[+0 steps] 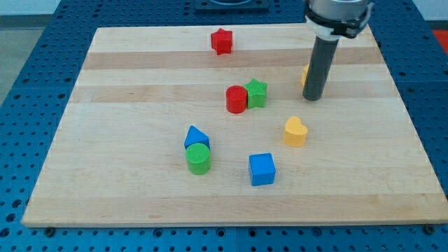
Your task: Place yellow heart on top of blue cube
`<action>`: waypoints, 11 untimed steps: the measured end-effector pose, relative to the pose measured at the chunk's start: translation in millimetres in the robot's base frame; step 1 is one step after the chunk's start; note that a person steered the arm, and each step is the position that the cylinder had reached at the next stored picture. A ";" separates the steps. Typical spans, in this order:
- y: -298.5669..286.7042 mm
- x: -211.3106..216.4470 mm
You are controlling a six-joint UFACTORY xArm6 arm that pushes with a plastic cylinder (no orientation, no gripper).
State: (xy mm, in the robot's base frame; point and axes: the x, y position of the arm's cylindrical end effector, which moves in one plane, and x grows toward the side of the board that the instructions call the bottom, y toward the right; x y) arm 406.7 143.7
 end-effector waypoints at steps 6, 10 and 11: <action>-1.4 55.4; -26.6 88.9; -49.9 88.9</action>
